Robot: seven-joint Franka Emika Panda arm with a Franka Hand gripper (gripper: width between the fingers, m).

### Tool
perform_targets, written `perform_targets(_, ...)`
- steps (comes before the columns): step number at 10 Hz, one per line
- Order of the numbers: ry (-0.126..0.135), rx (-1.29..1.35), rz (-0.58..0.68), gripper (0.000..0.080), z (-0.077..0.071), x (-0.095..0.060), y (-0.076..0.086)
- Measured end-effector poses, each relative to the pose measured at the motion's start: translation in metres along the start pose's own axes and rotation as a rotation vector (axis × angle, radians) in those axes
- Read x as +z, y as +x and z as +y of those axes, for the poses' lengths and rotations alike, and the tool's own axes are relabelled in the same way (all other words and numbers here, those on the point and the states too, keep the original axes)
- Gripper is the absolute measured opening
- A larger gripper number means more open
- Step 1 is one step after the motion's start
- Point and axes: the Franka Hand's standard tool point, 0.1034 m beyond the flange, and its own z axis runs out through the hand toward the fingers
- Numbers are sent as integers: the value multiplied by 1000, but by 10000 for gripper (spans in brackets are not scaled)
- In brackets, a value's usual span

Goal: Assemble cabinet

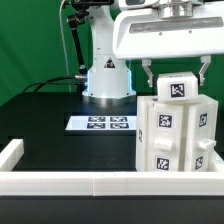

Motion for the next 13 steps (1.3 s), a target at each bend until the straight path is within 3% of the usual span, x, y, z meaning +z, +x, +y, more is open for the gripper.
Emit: perform_targets(13, 49, 942, -50, 560, 0, 1, -2)
